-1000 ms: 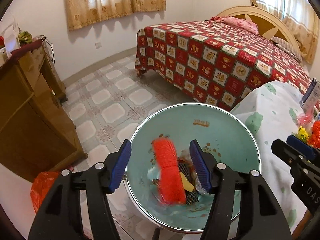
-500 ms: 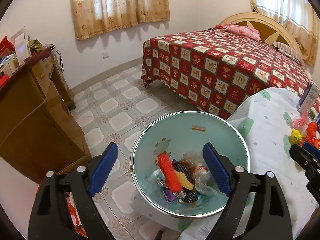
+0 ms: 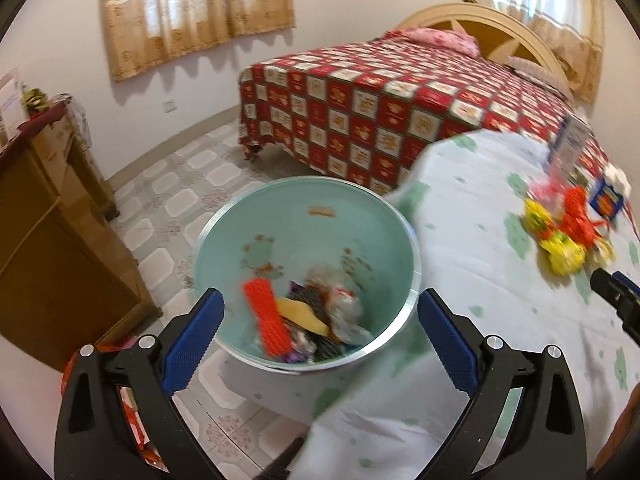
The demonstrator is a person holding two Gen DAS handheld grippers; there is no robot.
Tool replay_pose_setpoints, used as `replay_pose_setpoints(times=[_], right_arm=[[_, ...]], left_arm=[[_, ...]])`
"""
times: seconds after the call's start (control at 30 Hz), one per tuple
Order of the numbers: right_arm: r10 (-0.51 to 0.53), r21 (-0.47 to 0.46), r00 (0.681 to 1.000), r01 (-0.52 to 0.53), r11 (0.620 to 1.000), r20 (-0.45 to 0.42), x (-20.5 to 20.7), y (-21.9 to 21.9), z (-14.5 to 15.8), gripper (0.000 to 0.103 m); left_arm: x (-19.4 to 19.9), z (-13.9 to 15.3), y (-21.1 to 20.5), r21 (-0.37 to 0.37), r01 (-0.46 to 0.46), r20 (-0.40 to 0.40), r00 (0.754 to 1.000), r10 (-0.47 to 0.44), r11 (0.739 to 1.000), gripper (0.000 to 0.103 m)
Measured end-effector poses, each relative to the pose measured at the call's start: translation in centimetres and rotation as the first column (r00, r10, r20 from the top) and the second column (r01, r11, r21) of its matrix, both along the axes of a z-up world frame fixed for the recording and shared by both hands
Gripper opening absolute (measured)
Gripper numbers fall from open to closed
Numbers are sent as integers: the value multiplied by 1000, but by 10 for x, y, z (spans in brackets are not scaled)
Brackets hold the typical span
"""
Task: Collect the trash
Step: 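Move both open tools back over the table toward the plastic bags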
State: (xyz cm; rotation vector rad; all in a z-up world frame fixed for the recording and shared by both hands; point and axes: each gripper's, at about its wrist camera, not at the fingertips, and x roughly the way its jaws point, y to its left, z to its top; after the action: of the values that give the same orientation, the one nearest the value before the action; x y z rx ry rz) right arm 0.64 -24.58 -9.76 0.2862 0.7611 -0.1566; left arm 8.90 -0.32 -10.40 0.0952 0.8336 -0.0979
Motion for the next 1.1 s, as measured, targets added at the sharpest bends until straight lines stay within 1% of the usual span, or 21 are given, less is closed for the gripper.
replay_pose_setpoints(times=[0.2,0.33,0.53,0.63,0.73,0.87,0.93,1.03,1.1], right_arm=[[-86,-19,996,86,996,-12,-22,-48,-7,58],[-128,-22,992,128,992,-16,-27,-76,-9,58],[-147,-42,989,146,988,-9,-33,-102,-6,57],[-153,-41,988,152,987,-10,-37,-114,-5,57],[-163,-26,987,162,986,-9,-40,-125,-5,57],[-172,-15,985,172,985,-5,-43,-135,-6,57],[-174,-11,985,174,985,-5,-43,-138,-7,57],[-176,-1,984,176,984,-9,-42,-144,-10,57],[-176,2,984,176,984,-10,-42,-146,-11,57]], left_arm=[[-9,-8,-32,-23,75,-31,997,-76,997,95],[-10,-9,-54,-25,125,-32,991,-126,992,95],[-1,-6,-97,-70,202,-33,978,-205,977,94],[3,-4,-131,-80,247,-21,968,-249,966,94],[9,-8,-161,-94,275,-19,960,-278,957,93],[21,-18,-190,-156,274,-55,957,-285,949,92],[25,-22,-203,-166,275,-65,955,-288,947,92],[27,-29,-216,-161,280,-71,953,-294,947,85],[32,-35,-225,-151,276,-79,954,-290,949,78]])
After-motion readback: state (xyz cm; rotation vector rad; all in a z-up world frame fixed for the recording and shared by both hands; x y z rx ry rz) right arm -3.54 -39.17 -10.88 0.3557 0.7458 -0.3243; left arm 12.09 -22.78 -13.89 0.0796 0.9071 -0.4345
